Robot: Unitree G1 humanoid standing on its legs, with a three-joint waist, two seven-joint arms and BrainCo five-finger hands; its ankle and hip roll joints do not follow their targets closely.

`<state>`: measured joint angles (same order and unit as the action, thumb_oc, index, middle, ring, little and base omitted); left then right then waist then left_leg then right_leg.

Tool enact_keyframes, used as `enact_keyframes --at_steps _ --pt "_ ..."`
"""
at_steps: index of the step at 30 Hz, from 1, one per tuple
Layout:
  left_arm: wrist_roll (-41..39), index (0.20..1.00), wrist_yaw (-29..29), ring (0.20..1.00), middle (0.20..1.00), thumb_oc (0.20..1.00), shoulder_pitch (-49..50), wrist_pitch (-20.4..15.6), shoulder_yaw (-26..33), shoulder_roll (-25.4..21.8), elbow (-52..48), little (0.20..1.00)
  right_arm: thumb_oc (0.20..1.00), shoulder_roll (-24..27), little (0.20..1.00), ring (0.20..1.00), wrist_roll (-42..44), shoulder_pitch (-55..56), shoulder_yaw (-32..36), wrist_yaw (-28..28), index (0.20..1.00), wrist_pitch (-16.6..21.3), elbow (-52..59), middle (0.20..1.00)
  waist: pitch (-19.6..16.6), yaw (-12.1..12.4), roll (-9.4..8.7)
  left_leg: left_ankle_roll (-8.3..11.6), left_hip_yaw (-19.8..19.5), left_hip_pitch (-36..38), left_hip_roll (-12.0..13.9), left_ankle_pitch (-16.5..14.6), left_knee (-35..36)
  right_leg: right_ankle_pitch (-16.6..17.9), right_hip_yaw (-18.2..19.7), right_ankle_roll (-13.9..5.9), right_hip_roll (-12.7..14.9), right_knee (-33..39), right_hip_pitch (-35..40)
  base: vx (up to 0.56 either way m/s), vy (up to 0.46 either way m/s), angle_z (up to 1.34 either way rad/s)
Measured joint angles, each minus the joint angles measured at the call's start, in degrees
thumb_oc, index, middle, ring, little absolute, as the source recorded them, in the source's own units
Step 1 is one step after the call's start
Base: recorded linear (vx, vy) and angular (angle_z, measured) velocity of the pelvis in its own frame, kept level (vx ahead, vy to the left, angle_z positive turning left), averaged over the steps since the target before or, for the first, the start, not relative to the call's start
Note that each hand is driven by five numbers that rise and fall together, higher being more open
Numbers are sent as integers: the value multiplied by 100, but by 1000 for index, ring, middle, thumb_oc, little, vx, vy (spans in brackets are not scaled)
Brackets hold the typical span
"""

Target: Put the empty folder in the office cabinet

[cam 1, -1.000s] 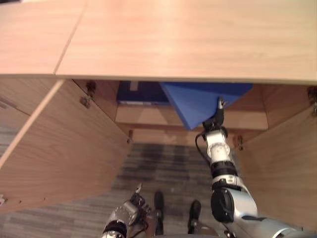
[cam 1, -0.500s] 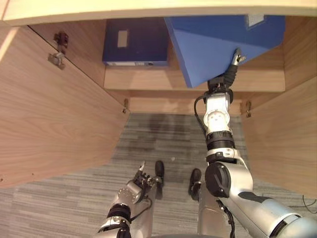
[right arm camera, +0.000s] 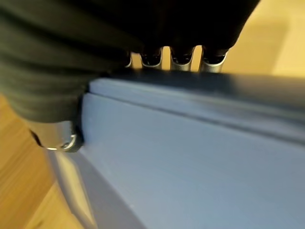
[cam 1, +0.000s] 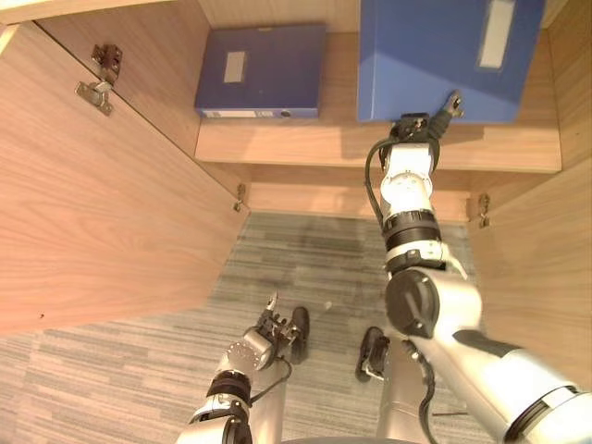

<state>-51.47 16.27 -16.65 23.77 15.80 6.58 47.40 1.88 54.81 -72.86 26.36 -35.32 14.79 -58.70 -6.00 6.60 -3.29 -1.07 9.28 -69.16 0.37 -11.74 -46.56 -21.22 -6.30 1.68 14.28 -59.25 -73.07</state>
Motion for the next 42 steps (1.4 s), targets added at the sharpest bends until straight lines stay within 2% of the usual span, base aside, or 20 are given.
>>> enact_keyframes --at_steps 1,2,3,6,11,19,35,36,37,39,42 --pt "-113 1000 42 1000 1000 1000 3 -59 8 -3 31 1000 200 253 200 200 -17 -118 -135 -514 200 -134 -431 200 -10 -17 -9 6 -3 -21 -3 4 3 3 -10 -7 6 23 -7 0 0 0" --pt "-126 1000 50 1000 1000 1000 3 -89 12 -6 33 1000 200 304 200 200 -20 -118 -139 -576 200 -147 -461 200 -11 -40 -9 6 -3 -25 -4 4 22 11 -17 -17 6 48 -10 -34 10 -2" --pt "-223 1000 52 1000 1000 1000 9 -156 86 1 69 1000 200 513 200 200 -43 -395 -288 -741 200 -114 -1197 200 -15 -83 -15 6 -4 -34 -6 7 44 29 -24 -39 9 93 -8 0 0 0" --pt "-272 1000 36 1000 1000 1000 9 -191 179 7 94 1000 200 984 200 200 -56 -741 -363 -1050 200 -157 -2127 200 -31 -134 -39 3 -6 -44 -8 8 98 60 -43 -62 8 179 -2 3 3 -2" --pt "-444 1000 17 1000 1000 1000 10 -203 229 7 155 1000 200 1456 200 200 -63 -806 -413 -1351 200 -157 -2305 200 -40 -173 -53 -2 1 -57 -11 5 157 87 -55 -87 5 270 2 -7 0 -1" --pt "-456 1000 -6 1000 1000 1000 18 -113 218 -2 190 1000 200 1504 200 200 33 -1199 -481 -1422 200 -153 -2268 200 -35 -257 -59 -4 -3 -101 -11 3 179 80 -67 -86 3 286 -41 4 0 0" --pt "-567 1000 -199 1000 1000 1000 18 -138 221 -28 103 1000 200 1612 200 200 36 -2106 -1443 -1272 200 -154 -2179 200 -25 -263 -77 -14 -19 -359 -15 -6 164 60 -95 -86 19 266 -285 2 -1 0" --pt "-568 1000 -199 1000 1000 1000 18 -136 222 -33 91 1000 517 1624 517 517 38 -2117 -1524 -1242 517 -158 -2175 517 -21 -261 -82 -14 -20 -362 -19 -5 170 61 -96 -86 23 265 -286 0 0 0" --pt "-568 1000 -199 1000 1000 1000 19 -137 223 -23 86 1000 1000 1614 1000 1000 40 -2118 -1525 -1172 1000 -160 -2157 1000 -20 -261 -85 -15 -19 -366 -20 -6 170 53 -97 -91 23 265 -290 32 -4 1" --pt "-576 1000 -199 1000 1000 1000 19 -136 222 -37 82 1000 1000 1558 1000 1000 118 -2117 -1486 -1048 1000 -202 -2145 1000 -18 -265 -88 -17 -20 -370 -22 -9 165 42 -97 -87 25 261 -294 0 0 0" --pt "-623 1000 -193 1000 1000 1000 19 -138 226 2 80 1000 1000 1502 1000 1000 701 -2122 -1508 -659 1000 -578 -1943 1000 -15 -264 -93 -17 -24 -380 -22 -9 165 37 -107 -81 26 256 -300 0 0 0"
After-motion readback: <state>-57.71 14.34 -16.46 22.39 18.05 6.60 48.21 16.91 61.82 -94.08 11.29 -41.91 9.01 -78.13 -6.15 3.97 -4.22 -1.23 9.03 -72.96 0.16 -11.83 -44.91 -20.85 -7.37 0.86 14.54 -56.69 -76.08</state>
